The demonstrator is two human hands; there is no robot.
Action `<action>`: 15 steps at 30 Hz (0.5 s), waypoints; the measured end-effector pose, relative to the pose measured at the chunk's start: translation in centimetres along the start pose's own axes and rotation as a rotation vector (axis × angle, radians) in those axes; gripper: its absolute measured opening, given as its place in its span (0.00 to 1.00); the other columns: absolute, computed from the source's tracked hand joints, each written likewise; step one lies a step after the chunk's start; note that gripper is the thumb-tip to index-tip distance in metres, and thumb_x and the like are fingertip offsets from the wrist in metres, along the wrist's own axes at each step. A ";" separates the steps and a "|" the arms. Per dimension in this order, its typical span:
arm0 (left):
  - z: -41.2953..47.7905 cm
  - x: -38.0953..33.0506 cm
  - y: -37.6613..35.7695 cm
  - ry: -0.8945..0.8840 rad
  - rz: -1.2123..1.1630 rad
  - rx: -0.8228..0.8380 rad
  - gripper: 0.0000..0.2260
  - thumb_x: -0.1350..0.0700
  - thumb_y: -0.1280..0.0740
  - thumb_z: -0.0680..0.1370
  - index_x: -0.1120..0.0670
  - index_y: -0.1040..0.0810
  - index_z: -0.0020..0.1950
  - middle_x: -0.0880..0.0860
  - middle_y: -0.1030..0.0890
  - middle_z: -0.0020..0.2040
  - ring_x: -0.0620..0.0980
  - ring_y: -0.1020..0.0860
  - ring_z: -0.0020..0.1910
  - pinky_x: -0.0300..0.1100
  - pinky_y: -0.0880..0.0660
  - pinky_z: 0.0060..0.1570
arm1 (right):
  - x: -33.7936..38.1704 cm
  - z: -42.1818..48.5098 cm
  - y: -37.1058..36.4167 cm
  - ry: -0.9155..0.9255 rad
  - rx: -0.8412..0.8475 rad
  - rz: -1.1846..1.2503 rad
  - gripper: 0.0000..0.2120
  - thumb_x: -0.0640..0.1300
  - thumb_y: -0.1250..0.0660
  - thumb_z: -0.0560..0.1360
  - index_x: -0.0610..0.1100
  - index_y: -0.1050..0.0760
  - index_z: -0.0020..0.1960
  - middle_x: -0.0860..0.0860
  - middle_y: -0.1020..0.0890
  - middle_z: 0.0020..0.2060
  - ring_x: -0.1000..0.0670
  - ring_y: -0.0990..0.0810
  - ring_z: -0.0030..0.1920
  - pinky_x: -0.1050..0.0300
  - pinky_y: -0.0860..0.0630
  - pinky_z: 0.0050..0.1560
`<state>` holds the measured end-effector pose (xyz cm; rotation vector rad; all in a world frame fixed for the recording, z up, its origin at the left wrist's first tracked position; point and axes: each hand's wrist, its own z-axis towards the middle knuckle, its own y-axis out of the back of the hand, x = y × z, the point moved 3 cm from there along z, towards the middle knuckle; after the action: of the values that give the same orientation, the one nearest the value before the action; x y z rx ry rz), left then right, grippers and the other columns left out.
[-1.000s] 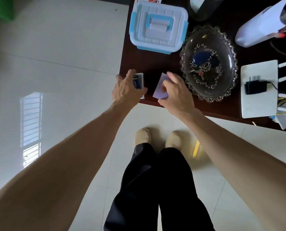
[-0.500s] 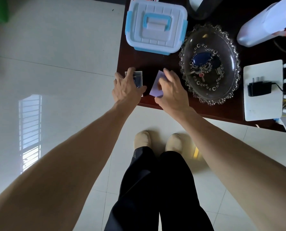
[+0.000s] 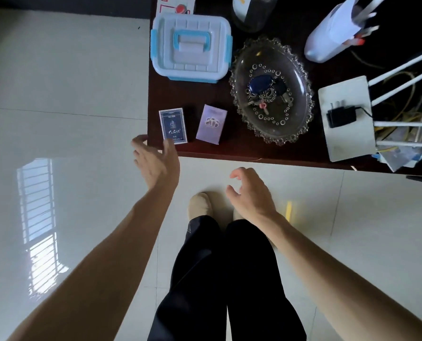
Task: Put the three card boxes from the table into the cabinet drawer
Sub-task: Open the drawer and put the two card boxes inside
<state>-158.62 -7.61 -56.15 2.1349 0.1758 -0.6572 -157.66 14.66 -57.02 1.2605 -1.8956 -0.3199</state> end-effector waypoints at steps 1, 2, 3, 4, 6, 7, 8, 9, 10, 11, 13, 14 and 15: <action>-1.2 1.2 0.0 0.094 -0.068 0.018 0.18 0.47 0.39 0.73 0.51 0.35 0.60 0.57 0.21 0.50 0.57 0.24 0.51 0.53 0.25 0.48 | -1.4 -0.3 -0.2 -0.077 0.066 -0.019 0.17 0.47 0.32 0.77 0.45 0.26 0.65 0.48 0.23 0.62 0.46 0.19 0.51 0.52 0.24 0.56; -2.4 2.4 -0.3 0.197 -0.113 0.065 0.17 0.47 0.38 0.73 0.51 0.34 0.59 0.55 0.21 0.47 0.56 0.23 0.47 0.49 0.25 0.42 | -2.6 -0.3 -0.3 -0.115 0.121 -0.061 0.20 0.49 0.33 0.78 0.46 0.28 0.69 0.47 0.24 0.65 0.46 0.19 0.55 0.52 0.26 0.58; -3.4 3.5 -1.0 0.298 -0.143 0.134 0.16 0.48 0.37 0.74 0.51 0.33 0.59 0.53 0.21 0.46 0.54 0.22 0.44 0.46 0.26 0.38 | -3.7 -0.1 -0.3 -0.131 0.160 -0.101 0.23 0.50 0.33 0.78 0.46 0.30 0.72 0.47 0.26 0.69 0.45 0.20 0.60 0.51 0.26 0.61; -4.2 4.4 -1.8 0.387 -0.179 0.213 0.16 0.49 0.37 0.75 0.52 0.31 0.60 0.53 0.21 0.45 0.52 0.22 0.43 0.44 0.25 0.39 | -4.6 0.2 -0.2 -0.137 0.182 -0.134 0.26 0.51 0.34 0.78 0.46 0.33 0.74 0.47 0.28 0.71 0.44 0.22 0.64 0.49 0.27 0.64; -5.2 5.4 -3.8 0.528 -0.298 0.344 0.16 0.52 0.36 0.76 0.55 0.27 0.62 0.56 0.20 0.46 0.53 0.20 0.43 0.46 0.22 0.46 | -5.8 1.4 0.1 -0.133 0.193 -0.182 0.29 0.51 0.35 0.78 0.45 0.36 0.77 0.47 0.32 0.75 0.43 0.26 0.69 0.46 0.27 0.66; -5.4 5.6 -4.8 0.584 -0.375 0.385 0.14 0.53 0.36 0.77 0.56 0.25 0.61 0.58 0.19 0.48 0.54 0.19 0.44 0.47 0.21 0.48 | -6.1 2.2 0.1 -0.119 0.190 -0.206 0.30 0.51 0.35 0.78 0.44 0.38 0.78 0.47 0.33 0.75 0.42 0.27 0.70 0.44 0.27 0.65; -5.5 5.6 -5.8 0.630 -0.455 0.410 0.12 0.54 0.36 0.78 0.57 0.25 0.59 0.59 0.19 0.50 0.55 0.18 0.44 0.47 0.20 0.48 | -6.3 3.1 0.0 -0.099 0.187 -0.230 0.31 0.51 0.36 0.78 0.44 0.39 0.79 0.48 0.35 0.76 0.42 0.28 0.71 0.43 0.27 0.65; -5.4 5.6 -6.7 0.665 -0.531 0.423 0.11 0.54 0.36 0.78 0.56 0.25 0.58 0.60 0.19 0.52 0.56 0.17 0.45 0.47 0.19 0.48 | -6.4 4.0 -0.2 -0.078 0.189 -0.252 0.32 0.51 0.36 0.78 0.44 0.41 0.79 0.48 0.36 0.78 0.42 0.29 0.72 0.42 0.28 0.66; -5.3 5.6 -7.6 0.686 -0.594 0.429 0.09 0.54 0.35 0.78 0.56 0.25 0.57 0.61 0.19 0.53 0.57 0.17 0.46 0.47 0.18 0.48 | -6.5 4.9 -0.5 -0.062 0.195 -0.273 0.34 0.52 0.36 0.79 0.45 0.42 0.80 0.48 0.38 0.79 0.43 0.30 0.73 0.42 0.28 0.67; -5.0 5.5 -8.4 0.696 -0.641 0.434 0.08 0.55 0.35 0.78 0.55 0.25 0.55 0.62 0.20 0.54 0.58 0.16 0.46 0.47 0.18 0.49 | -6.6 5.7 -0.8 -0.053 0.207 -0.291 0.34 0.52 0.37 0.79 0.45 0.43 0.81 0.48 0.38 0.79 0.43 0.31 0.74 0.42 0.29 0.67; -4.5 5.5 -9.7 0.693 -0.685 0.439 0.07 0.57 0.35 0.78 0.57 0.24 0.55 0.63 0.20 0.55 0.59 0.16 0.47 0.48 0.18 0.49 | -7.0 6.8 -1.6 -0.044 0.224 -0.312 0.34 0.52 0.36 0.78 0.45 0.43 0.81 0.47 0.35 0.78 0.42 0.31 0.73 0.42 0.28 0.66; -4.2 5.4 -10.1 0.689 -0.691 0.437 0.07 0.59 0.35 0.78 0.59 0.24 0.55 0.64 0.20 0.55 0.59 0.16 0.47 0.48 0.17 0.49 | -7.3 7.2 -1.9 -0.044 0.225 -0.316 0.33 0.51 0.36 0.78 0.45 0.42 0.80 0.47 0.34 0.77 0.42 0.30 0.72 0.42 0.28 0.65; -3.9 5.4 -10.4 0.684 -0.699 0.436 0.06 0.61 0.34 0.77 0.60 0.23 0.53 0.64 0.19 0.54 0.59 0.16 0.46 0.49 0.17 0.50 | -7.7 7.4 -2.2 -0.049 0.226 -0.313 0.32 0.51 0.36 0.78 0.45 0.41 0.79 0.48 0.34 0.76 0.41 0.29 0.72 0.42 0.28 0.64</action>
<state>-156.17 1.25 -64.43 2.6560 1.2920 -0.3189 -160.48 18.60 -66.83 1.7219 -1.8113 -0.3064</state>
